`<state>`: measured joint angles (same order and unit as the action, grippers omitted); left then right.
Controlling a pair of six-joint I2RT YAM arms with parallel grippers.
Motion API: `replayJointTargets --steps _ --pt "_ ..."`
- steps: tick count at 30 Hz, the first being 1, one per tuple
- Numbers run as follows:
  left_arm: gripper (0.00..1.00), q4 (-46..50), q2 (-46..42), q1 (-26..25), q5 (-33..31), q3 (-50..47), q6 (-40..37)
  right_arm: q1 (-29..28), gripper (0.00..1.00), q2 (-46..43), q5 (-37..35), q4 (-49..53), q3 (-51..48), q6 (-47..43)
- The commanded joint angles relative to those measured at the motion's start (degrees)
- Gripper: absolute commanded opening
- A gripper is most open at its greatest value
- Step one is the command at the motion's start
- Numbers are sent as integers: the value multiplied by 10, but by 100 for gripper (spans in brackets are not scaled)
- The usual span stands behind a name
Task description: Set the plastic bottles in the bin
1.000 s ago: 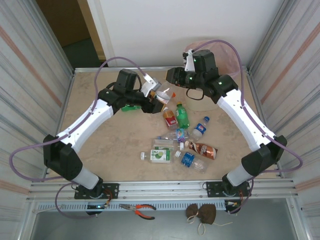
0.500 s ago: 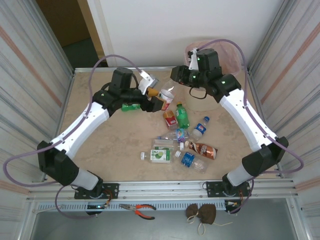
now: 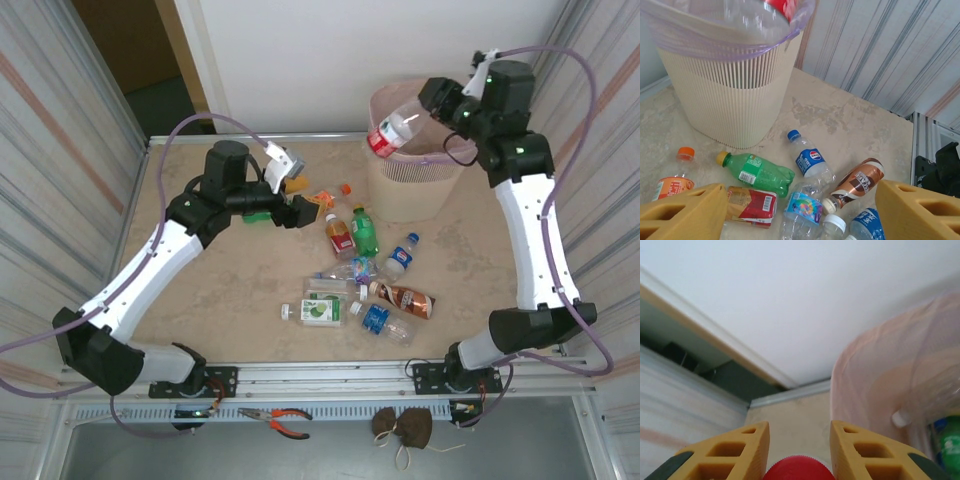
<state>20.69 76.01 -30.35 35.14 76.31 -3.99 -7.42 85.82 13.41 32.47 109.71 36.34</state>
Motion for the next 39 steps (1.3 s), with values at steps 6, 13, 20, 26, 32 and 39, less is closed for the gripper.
replayJointTargets --steps 6,13,20,26,32,39 --pt "77 -12 -32 8 -11 -17 7 62 25 51 -11 -38 49 -32" --pt "78 -16 -42 14 -17 -35 10 73 24 115 -8 -18 62 -67" --pt "78 -18 -40 18 -17 -46 14 69 24 155 -1 -21 21 -79" --pt "78 -21 -42 23 -17 -55 14 55 25 180 -2 -16 -19 -100" --pt "78 -25 -42 27 -13 -61 18 34 26 214 -8 3 -50 -126" --pt "78 -27 -42 30 -11 -61 19 22 30 258 -22 40 -40 -140"
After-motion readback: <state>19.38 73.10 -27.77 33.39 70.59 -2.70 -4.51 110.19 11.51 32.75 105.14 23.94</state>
